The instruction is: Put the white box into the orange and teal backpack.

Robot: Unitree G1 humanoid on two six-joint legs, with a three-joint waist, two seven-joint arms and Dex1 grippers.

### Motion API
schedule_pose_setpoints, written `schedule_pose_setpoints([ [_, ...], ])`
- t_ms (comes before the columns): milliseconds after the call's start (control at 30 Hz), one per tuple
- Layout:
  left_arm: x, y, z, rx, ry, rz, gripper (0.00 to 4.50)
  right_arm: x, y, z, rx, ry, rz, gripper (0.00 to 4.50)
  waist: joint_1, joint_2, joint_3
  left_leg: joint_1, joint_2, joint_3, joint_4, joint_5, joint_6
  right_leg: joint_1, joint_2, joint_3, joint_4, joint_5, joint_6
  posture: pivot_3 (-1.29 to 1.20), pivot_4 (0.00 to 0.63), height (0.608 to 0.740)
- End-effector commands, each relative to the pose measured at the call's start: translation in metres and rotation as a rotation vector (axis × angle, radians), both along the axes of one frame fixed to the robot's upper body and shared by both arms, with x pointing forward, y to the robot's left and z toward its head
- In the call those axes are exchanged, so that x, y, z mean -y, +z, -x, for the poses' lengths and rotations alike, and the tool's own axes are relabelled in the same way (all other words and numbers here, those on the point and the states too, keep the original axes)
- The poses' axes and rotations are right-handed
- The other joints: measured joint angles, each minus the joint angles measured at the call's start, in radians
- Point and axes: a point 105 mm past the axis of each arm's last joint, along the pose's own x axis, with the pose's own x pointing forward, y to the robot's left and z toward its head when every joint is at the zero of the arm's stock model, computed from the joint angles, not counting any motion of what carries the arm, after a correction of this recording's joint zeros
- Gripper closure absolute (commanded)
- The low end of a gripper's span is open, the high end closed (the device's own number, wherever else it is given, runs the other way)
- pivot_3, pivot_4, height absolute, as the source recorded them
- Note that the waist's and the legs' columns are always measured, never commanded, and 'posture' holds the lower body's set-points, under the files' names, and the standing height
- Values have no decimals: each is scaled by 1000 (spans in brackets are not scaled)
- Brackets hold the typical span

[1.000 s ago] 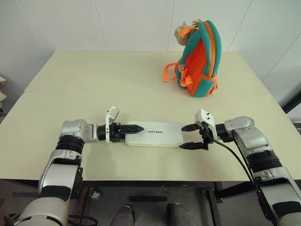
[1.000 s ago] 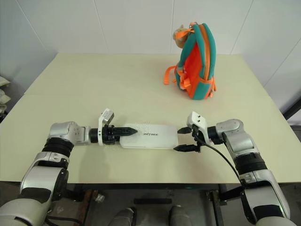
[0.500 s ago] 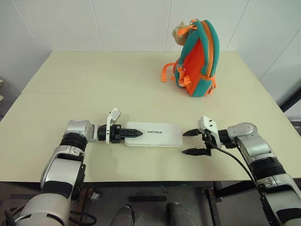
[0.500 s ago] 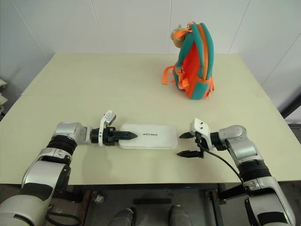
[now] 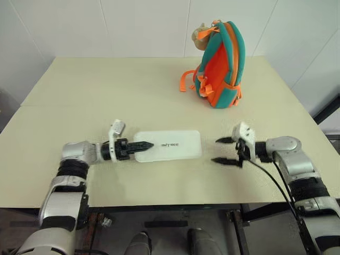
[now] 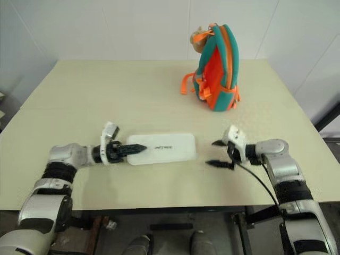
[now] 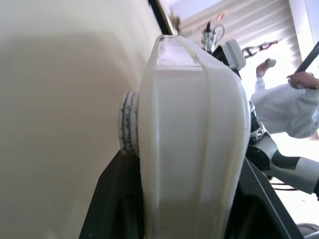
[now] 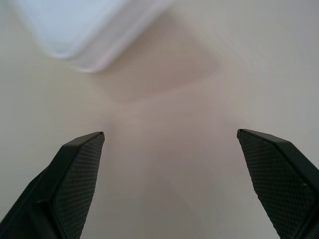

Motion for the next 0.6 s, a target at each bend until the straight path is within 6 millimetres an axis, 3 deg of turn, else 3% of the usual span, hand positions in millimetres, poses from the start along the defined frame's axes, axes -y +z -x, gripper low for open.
schedule_pose_setpoints([
  [33,-14,11,5,69,41,8,3203,17,40,-21,156,-155,-60,0,1,0,0,0,0,0,-1,0,0,0,0,0,0,0,-1,0,150,740],
  [167,-37,5,14,72,131,-32,3203,40,95,-56,345,-477,-151,0,0,0,0,0,0,1,-4,0,0,-3,-1,1,0,-1,-2,0,150,740],
  [267,-42,4,19,72,164,-19,3203,45,120,-71,421,-633,-219,0,0,0,0,-4,0,2,-9,1,-2,-10,-1,1,2,-2,-3,0,150,740],
  [600,-35,4,30,82,183,22,3203,0,134,-95,361,-672,-419,0,-5,0,0,-3,1,3,-17,3,-4,-13,-1,1,1,-4,-7,0,150,740],
])
